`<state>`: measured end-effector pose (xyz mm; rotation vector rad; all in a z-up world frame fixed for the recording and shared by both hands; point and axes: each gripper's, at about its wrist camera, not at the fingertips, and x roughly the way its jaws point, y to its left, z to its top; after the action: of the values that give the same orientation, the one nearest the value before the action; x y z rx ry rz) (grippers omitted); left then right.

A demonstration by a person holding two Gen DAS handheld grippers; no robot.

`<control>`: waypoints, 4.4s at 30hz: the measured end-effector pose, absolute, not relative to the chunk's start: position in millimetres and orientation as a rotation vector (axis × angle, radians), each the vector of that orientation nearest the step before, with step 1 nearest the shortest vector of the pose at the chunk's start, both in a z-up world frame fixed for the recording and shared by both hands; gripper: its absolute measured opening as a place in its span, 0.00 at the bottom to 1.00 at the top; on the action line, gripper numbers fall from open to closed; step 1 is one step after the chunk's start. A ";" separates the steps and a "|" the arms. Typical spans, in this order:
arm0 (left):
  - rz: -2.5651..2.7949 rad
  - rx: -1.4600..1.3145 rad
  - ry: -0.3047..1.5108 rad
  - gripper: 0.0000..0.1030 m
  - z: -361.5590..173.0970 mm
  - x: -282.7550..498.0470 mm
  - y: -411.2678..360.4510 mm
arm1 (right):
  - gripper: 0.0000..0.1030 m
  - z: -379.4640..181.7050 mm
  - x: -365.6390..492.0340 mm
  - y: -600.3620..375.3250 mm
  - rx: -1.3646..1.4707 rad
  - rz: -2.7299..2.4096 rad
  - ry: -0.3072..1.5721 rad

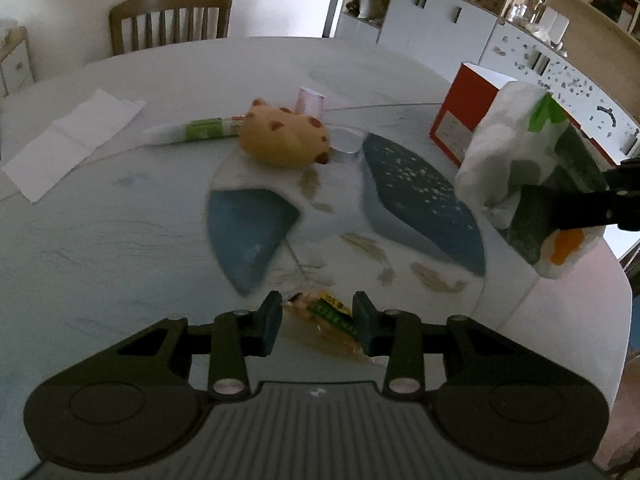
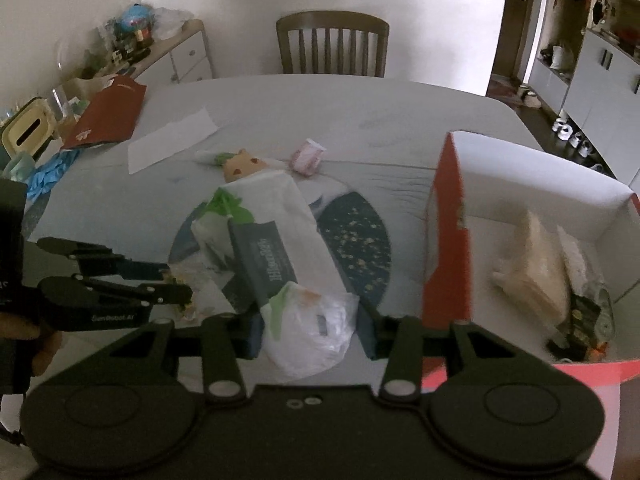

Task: Organize objects
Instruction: 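Carry the white plastic bag and wrapped snack bar into the red shoebox, then open both grippers to release the bag and snack bar in the box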

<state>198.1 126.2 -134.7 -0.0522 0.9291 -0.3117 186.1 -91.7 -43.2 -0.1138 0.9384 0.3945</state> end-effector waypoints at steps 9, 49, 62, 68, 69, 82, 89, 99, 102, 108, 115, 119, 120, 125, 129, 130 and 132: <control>-0.352 0.084 0.932 0.71 -137.8 187.4 97.3 | 0.43 -36.0 183.1 -127.1 -0.127 0.409 0.945; -0.214 -0.006 0.852 0.18 -72.7 200.4 -2.1 | 0.43 -3.2 221.5 -276.4 -0.047 0.352 0.821; -0.363 0.005 0.797 0.18 -33.1 226.0 -91.1 | 0.43 -17.4 234.5 -343.1 -0.032 0.235 0.828; -0.435 0.072 0.776 0.18 -24.6 242.9 -140.1 | 0.43 -22.7 240.6 -355.4 -0.025 0.216 0.829; -0.444 0.085 0.776 0.18 -25.1 245.3 -147.4 | 0.43 -23.9 241.4 -356.4 -0.024 0.215 0.829; -0.431 0.165 0.946 0.18 -65.0 287.6 -200.1 | 0.43 -51.0 261.0 -348.8 -0.066 0.226 0.873; -0.431 0.178 0.992 0.18 -76.6 291.3 -202.5 | 0.44 -69.3 266.5 -339.7 -0.115 0.222 0.921; -0.415 0.107 1.065 0.18 -89.8 300.5 -194.1 | 0.52 -76.3 267.1 -341.4 -0.132 0.248 0.954; -0.418 0.117 1.071 0.18 -93.8 299.1 -194.2 | 0.57 -73.7 262.0 -342.3 -0.147 0.258 0.941; -0.432 0.135 1.084 0.18 -99.7 297.7 -197.1 | 0.66 -64.8 252.3 -347.2 -0.133 0.281 0.922; -0.425 0.142 1.058 0.21 -96.0 292.9 -198.0 | 0.67 -54.9 242.4 -356.1 -0.101 0.269 0.908; -0.417 0.144 1.042 0.26 -92.3 289.8 -198.7 | 0.67 -48.8 236.5 -358.2 -0.086 0.265 0.901; -0.420 0.141 1.037 0.26 -90.4 288.8 -198.2 | 0.67 -47.1 234.9 -357.7 -0.082 0.262 0.898; -0.482 0.104 1.005 0.45 -79.5 280.3 -191.6 | 0.67 -36.1 226.4 -356.4 -0.044 0.244 0.884; -0.504 0.111 0.943 0.59 -65.9 266.4 -184.6 | 0.67 -26.5 217.4 -350.2 -0.026 0.226 0.867; -0.512 0.100 0.936 0.59 -62.6 263.8 -180.3 | 0.67 -24.6 215.4 -347.1 -0.026 0.225 0.863; -0.516 0.081 0.918 0.59 -56.1 259.3 -170.9 | 0.67 -19.9 212.1 -339.8 -0.026 0.222 0.856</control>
<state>259.3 -170.9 -56.1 0.0807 0.9177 -0.5155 212.1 -339.8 -19.9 -0.0262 0.8562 0.2216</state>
